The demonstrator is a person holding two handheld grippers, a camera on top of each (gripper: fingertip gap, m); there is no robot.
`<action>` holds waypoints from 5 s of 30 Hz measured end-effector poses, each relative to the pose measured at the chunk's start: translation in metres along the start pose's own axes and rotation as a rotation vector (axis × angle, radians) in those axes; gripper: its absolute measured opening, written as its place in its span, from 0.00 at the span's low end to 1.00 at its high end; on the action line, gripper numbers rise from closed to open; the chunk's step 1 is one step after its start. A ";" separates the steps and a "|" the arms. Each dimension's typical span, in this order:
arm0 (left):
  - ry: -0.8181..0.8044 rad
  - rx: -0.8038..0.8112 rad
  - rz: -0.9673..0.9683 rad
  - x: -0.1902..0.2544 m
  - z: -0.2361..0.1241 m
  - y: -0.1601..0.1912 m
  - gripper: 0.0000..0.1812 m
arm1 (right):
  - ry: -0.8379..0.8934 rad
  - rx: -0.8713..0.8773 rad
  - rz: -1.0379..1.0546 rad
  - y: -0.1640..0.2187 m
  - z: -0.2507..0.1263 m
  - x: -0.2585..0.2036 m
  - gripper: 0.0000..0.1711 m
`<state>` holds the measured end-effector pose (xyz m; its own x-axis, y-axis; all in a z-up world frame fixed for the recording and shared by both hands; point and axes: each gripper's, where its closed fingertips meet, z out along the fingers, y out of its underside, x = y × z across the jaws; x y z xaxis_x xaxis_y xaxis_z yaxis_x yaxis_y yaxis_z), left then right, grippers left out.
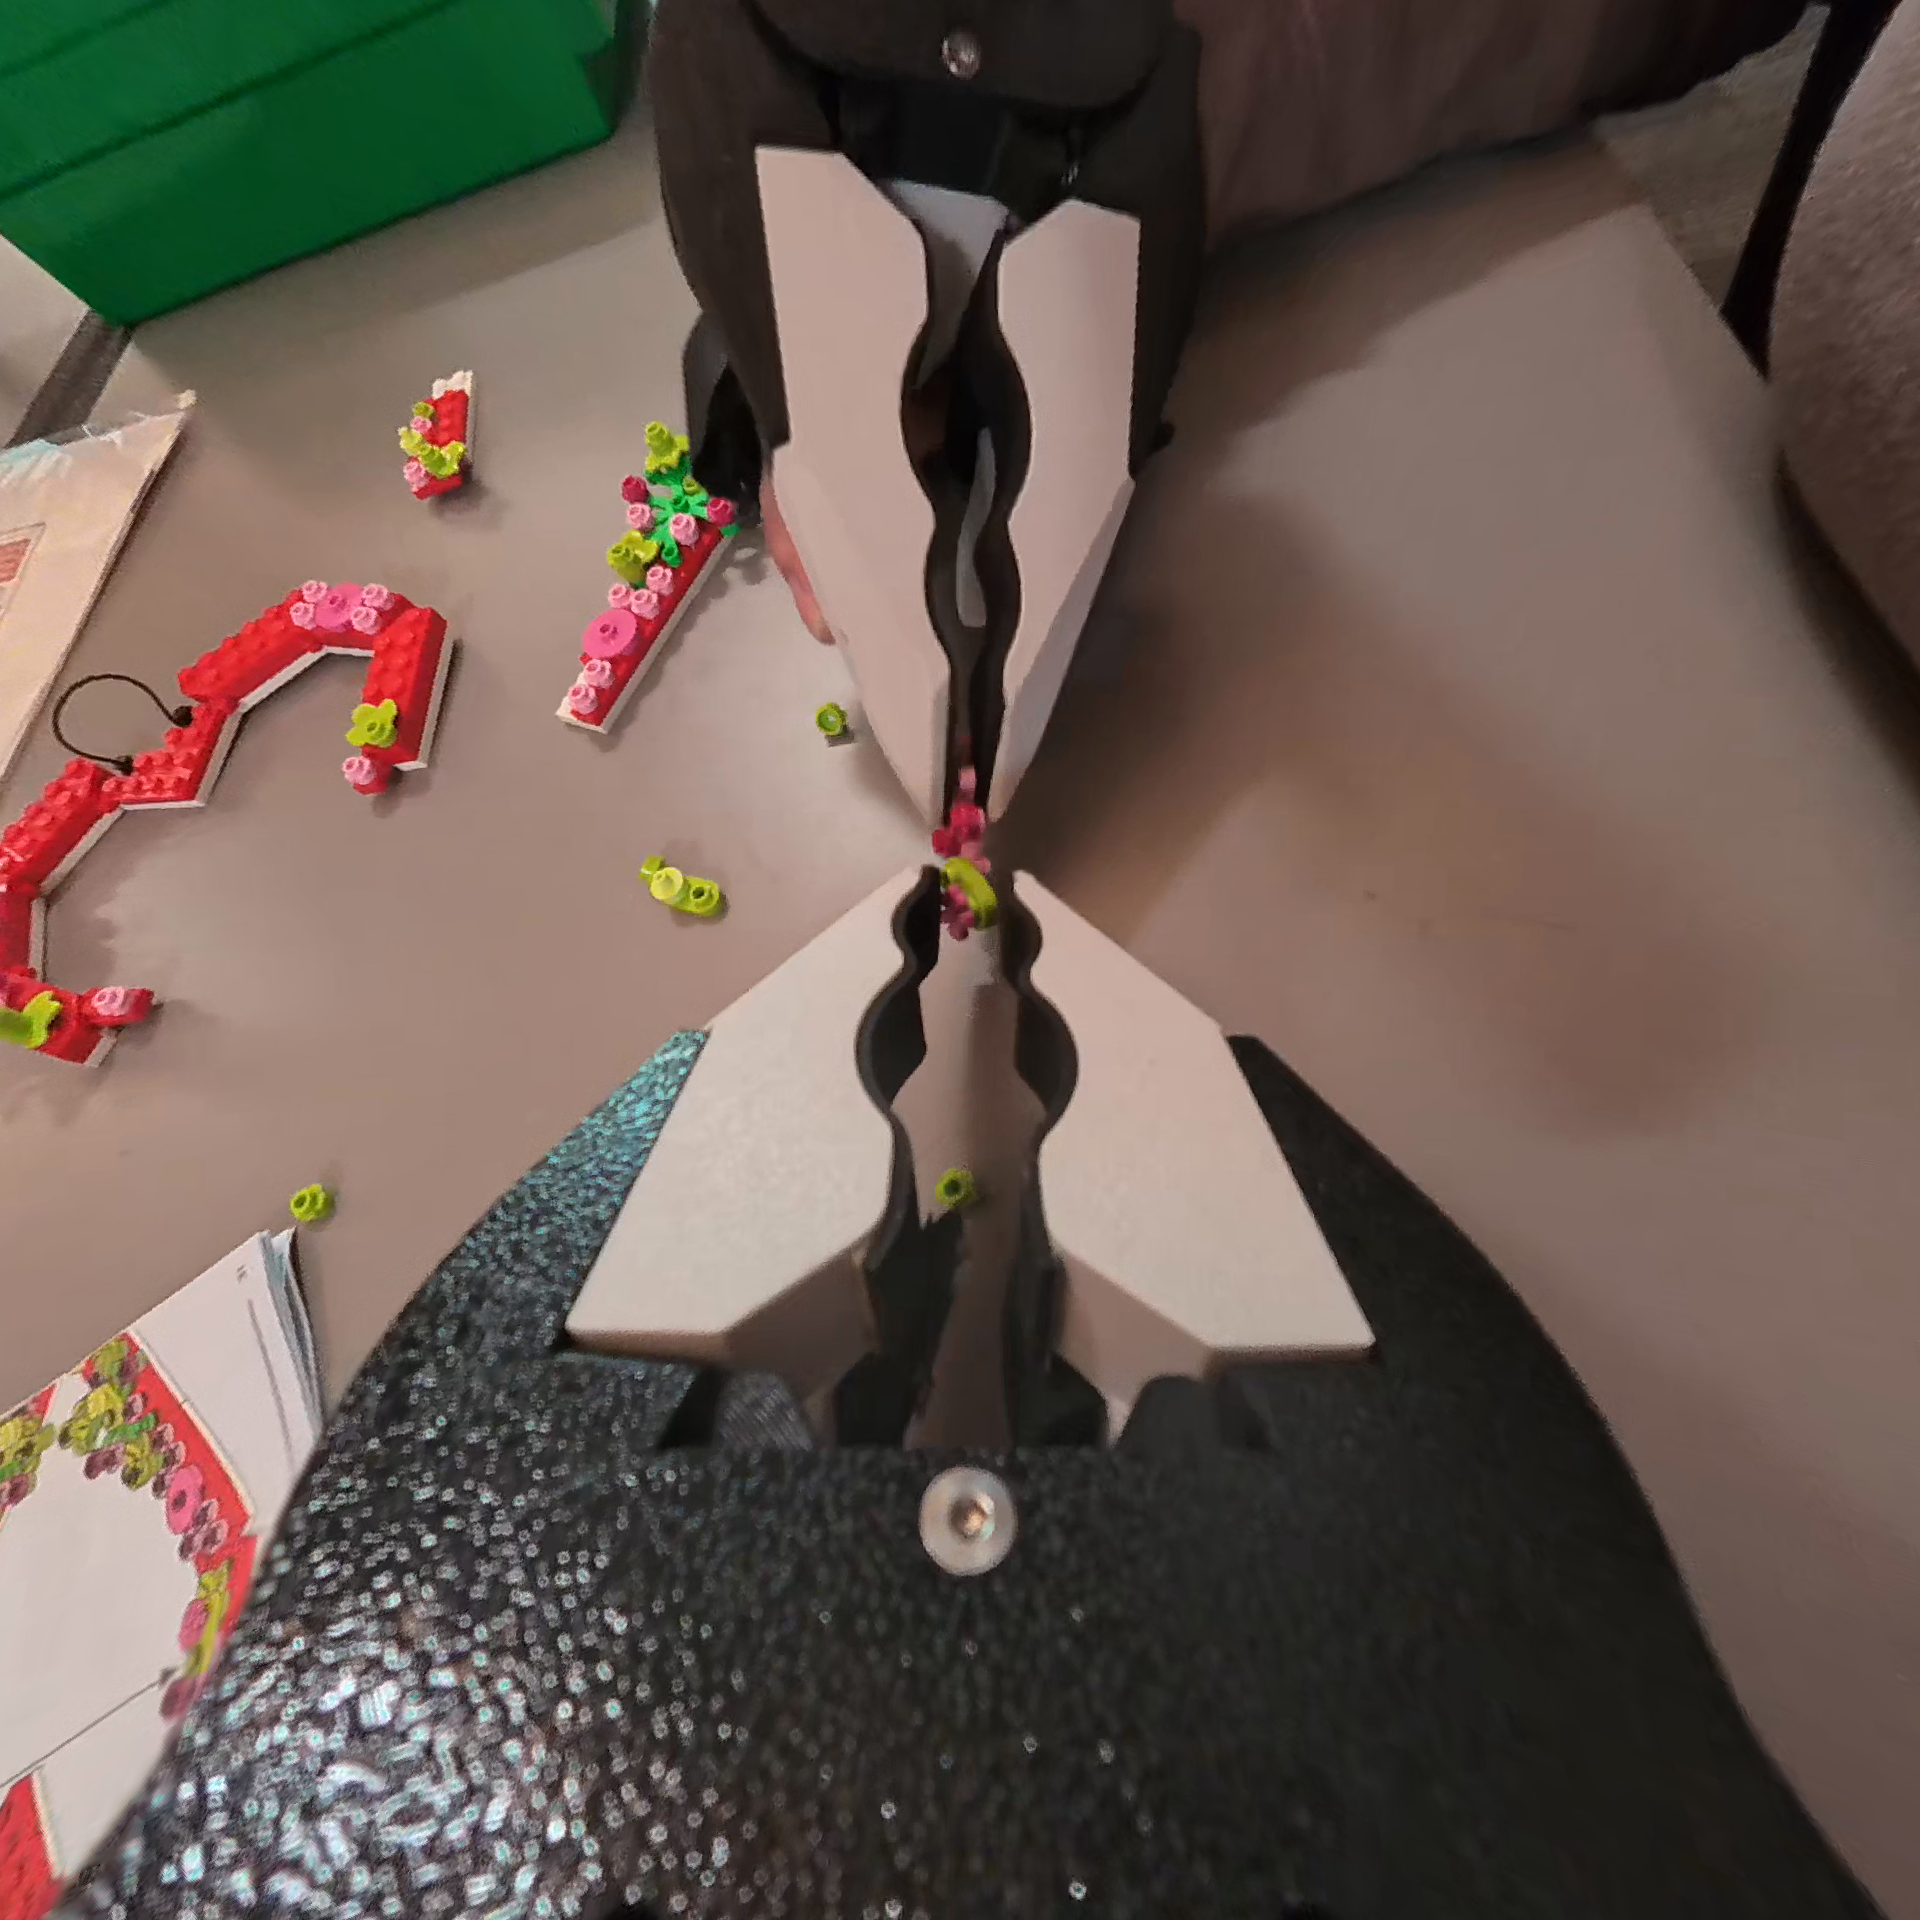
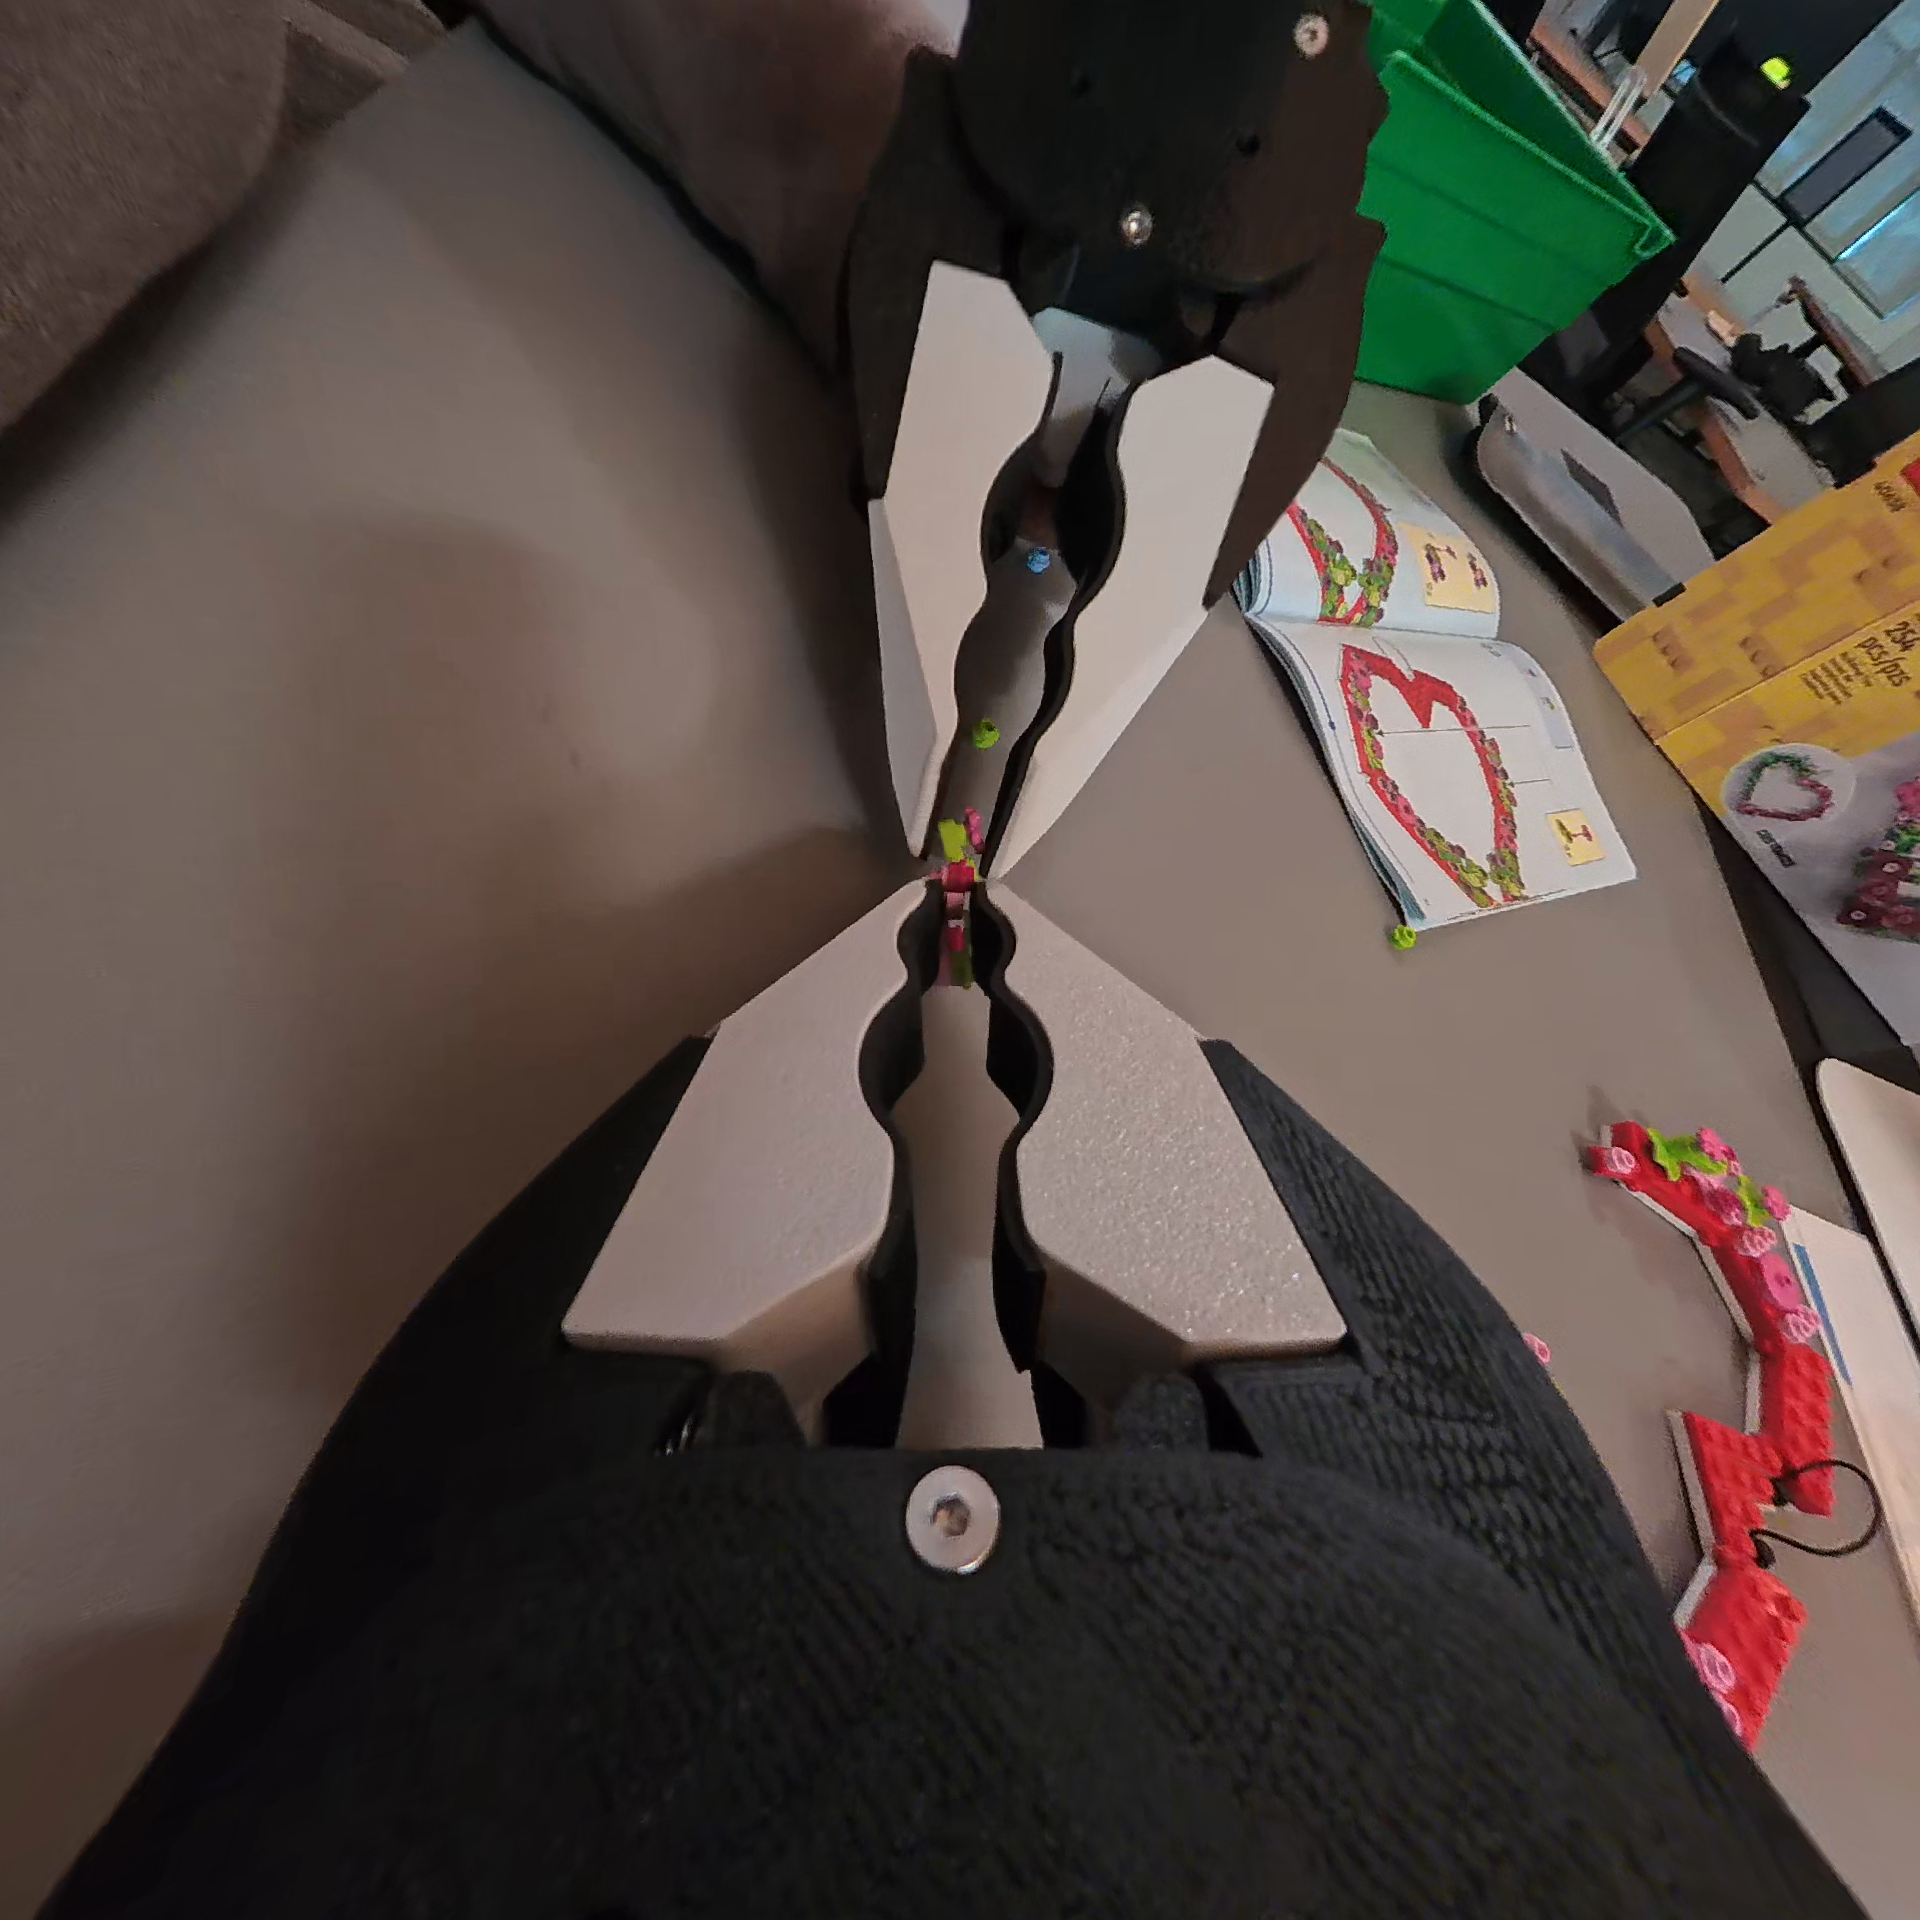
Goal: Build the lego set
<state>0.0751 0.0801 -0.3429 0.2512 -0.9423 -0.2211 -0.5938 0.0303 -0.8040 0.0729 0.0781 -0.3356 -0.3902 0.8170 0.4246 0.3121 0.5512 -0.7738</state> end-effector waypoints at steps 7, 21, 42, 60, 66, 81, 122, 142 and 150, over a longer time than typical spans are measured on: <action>0.050 -0.020 -0.044 0.005 0.002 0.004 0.05 | -0.014 0.001 -0.023 -0.001 0.002 -0.004 0.02; 0.045 0.008 -0.073 0.003 0.001 0.001 0.06 | 0.000 0.021 -0.011 -0.005 0.000 -0.002 0.02; 0.001 -0.007 0.066 0.006 0.000 -0.002 0.04 | -0.007 0.052 -0.006 -0.011 -0.001 -0.003 0.02; 0.028 -0.057 0.081 0.010 0.003 0.005 0.04 | -0.016 -0.118 -0.109 0.005 0.005 -0.007 0.06; 0.037 -0.077 0.143 0.014 0.004 0.008 0.04 | -0.025 -0.131 -0.168 0.005 0.008 -0.010 0.05; 0.005 0.099 -0.151 -0.016 -0.018 -0.009 0.16 | 0.261 -0.110 -0.469 -0.002 -0.001 0.021 0.06; 0.153 0.242 -0.403 -0.022 -0.034 -0.018 0.04 | 0.362 -0.116 -0.413 -0.016 -0.001 0.034 0.06; 0.246 0.357 -0.339 -0.011 -0.045 -0.031 0.04 | 0.384 -0.020 -0.484 -0.034 -0.004 0.027 0.05; 0.069 0.287 -0.197 -0.021 -0.038 -0.024 0.04 | 0.461 -0.117 -0.580 -0.023 -0.003 0.036 0.05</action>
<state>0.0545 0.0867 -0.2979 0.2815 -0.9594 -0.0168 -0.2981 -0.0708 -0.9519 0.0546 0.0954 -0.3010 -0.1261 0.3642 0.9228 0.2671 0.9083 -0.3220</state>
